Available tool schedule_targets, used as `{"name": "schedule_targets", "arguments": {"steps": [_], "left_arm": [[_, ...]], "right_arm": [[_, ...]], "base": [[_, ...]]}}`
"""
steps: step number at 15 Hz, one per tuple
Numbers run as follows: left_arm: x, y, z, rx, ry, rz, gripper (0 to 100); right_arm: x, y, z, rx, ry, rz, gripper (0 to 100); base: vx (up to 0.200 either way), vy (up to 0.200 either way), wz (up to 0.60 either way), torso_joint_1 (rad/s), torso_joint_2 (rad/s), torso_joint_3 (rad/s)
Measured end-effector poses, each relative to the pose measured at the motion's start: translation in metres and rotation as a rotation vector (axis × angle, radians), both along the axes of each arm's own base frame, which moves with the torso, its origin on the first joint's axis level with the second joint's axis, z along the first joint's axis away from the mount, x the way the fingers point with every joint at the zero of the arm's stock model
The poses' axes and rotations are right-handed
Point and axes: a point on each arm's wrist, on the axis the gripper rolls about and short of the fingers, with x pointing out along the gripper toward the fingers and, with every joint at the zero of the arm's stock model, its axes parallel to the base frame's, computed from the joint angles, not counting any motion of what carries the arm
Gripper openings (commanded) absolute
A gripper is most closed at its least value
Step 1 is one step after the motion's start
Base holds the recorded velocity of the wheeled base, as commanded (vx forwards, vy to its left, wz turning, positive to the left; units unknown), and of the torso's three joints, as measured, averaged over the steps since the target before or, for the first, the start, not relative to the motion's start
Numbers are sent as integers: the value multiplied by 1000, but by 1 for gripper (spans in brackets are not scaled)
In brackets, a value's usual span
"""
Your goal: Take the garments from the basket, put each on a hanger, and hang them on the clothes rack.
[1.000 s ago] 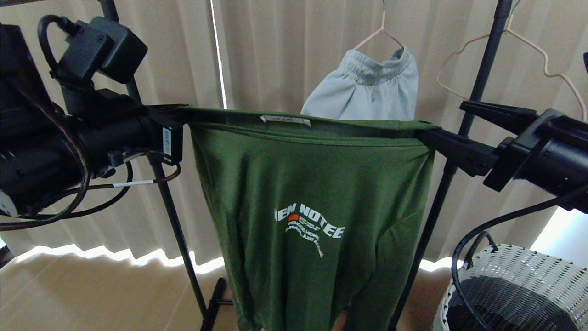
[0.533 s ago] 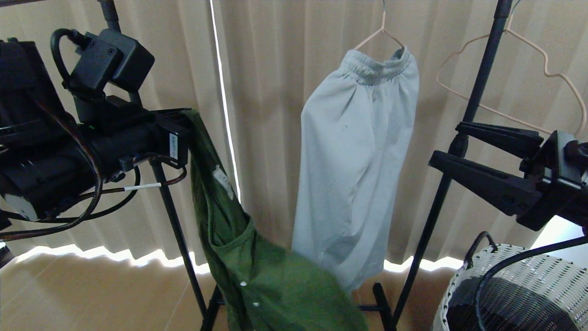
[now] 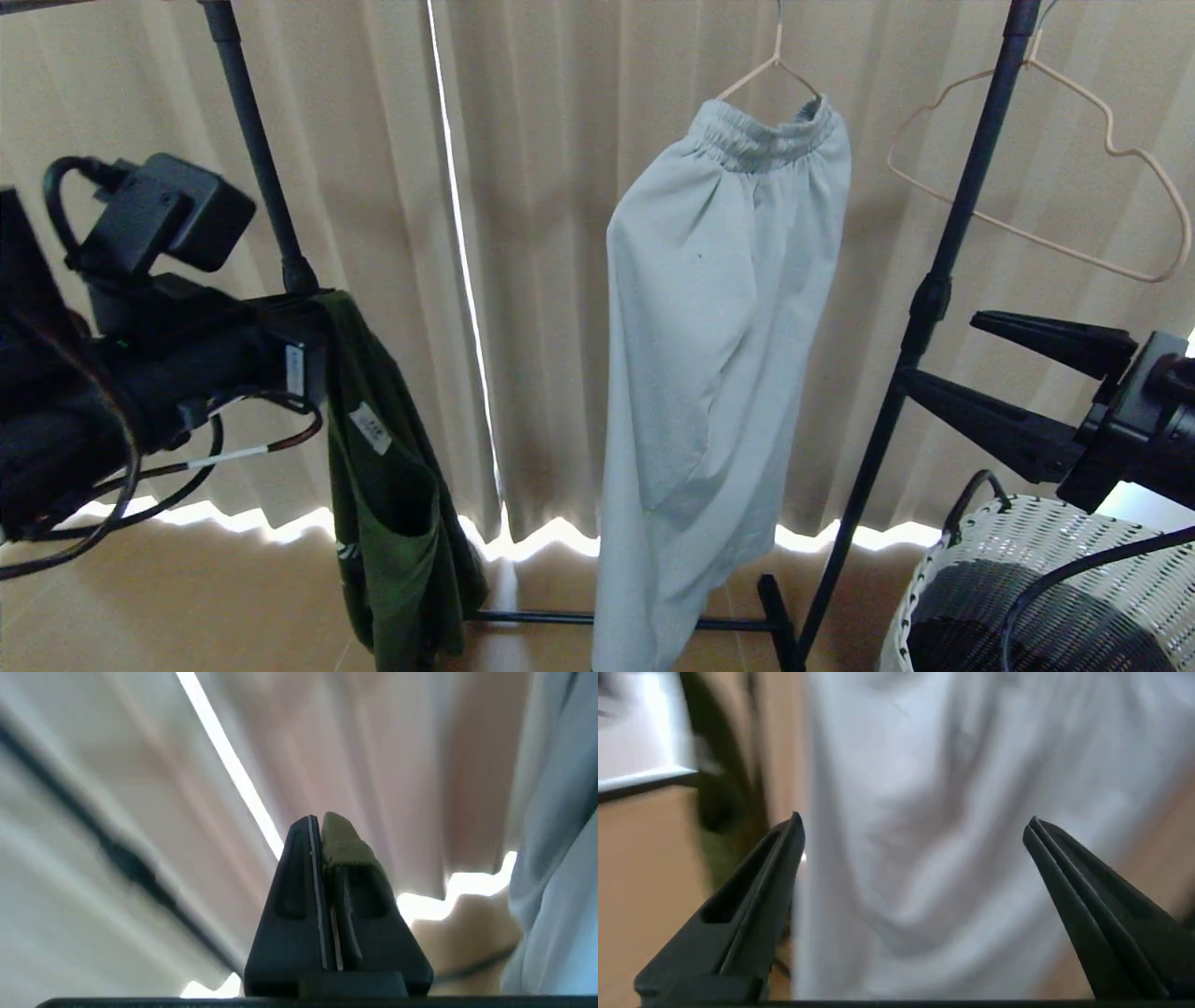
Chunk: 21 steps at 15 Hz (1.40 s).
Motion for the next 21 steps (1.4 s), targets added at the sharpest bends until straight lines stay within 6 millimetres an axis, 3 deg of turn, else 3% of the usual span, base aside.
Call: {"name": "schedule_targets", "arguments": {"steps": [6, 8, 11, 15, 21], "left_arm": [[-73, 37, -38, -204, 70, 80, 0], [-86, 42, -43, -218, 59, 87, 0], [-94, 48, -43, -224, 32, 120, 0], [-99, 52, -48, -223, 34, 141, 0], [-105, 54, -51, -214, 28, 142, 0]], "right_arm": [[-16, -24, -35, -58, 82, -332, 100], [-24, -27, -45, -81, 98, -359, 100], [-39, -31, -66, -131, 137, -358, 100], [-57, -35, -76, -329, 46, -335, 100], [-59, -50, -63, -289, 2, -468, 100]], "base": [[0, 0, 0, 0, 0, 0], [0, 0, 0, 0, 0, 0], [0, 0, 0, 0, 0, 0], [0, 0, 0, 0, 0, 0], [0, 0, 0, 0, 0, 0]]}}
